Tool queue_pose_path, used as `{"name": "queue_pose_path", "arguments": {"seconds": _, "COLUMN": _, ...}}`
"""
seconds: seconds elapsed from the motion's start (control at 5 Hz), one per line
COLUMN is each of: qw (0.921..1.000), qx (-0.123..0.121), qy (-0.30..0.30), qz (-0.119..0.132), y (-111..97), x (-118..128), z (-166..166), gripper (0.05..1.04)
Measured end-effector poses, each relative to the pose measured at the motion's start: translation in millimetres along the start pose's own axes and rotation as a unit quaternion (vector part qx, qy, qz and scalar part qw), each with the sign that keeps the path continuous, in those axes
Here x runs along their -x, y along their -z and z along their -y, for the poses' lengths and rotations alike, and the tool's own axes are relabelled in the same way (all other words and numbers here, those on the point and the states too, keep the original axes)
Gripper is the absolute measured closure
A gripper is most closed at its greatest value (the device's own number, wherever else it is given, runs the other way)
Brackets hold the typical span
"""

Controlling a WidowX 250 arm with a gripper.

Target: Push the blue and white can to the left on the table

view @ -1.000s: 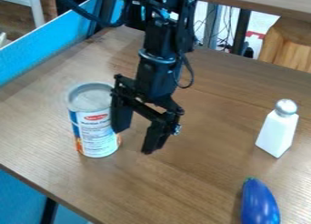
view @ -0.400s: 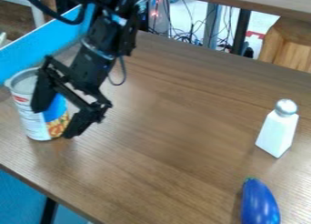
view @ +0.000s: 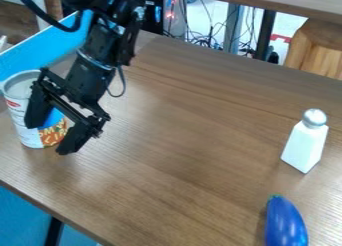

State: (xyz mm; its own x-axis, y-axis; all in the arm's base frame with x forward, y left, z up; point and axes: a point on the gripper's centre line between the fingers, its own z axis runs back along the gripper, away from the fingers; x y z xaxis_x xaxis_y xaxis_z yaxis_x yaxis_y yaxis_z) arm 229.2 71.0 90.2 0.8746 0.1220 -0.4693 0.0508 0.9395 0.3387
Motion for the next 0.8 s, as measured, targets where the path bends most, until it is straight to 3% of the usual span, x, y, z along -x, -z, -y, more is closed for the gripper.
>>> {"name": "queue_pose_path", "arguments": {"seconds": 0.2, "qw": 0.9996, "qx": 0.019, "qy": 0.007, "qz": 0.019, "y": -3.1, "x": -0.9, "z": 0.5, "gripper": 0.083}}
{"name": "queue_pose_path", "arguments": {"seconds": 0.4, "qw": 0.9875, "qx": 0.060, "qy": 0.036, "qz": 0.142, "y": -48.0, "x": 12.1, "z": 13.5, "gripper": 0.083}}
{"name": "queue_pose_path", "arguments": {"seconds": 0.6, "qw": 0.9695, "qx": 0.079, "qy": 0.125, "qz": 0.195, "y": -71.5, "x": 19.3, "z": 53.3, "gripper": 0.083}}
{"name": "queue_pose_path", "arguments": {"seconds": 0.8, "qw": 0.9487, "qx": 0.068, "qy": 0.202, "qz": 0.234, "y": -95.4, "x": 28.2, "z": 99.8, "gripper": 0.083}}
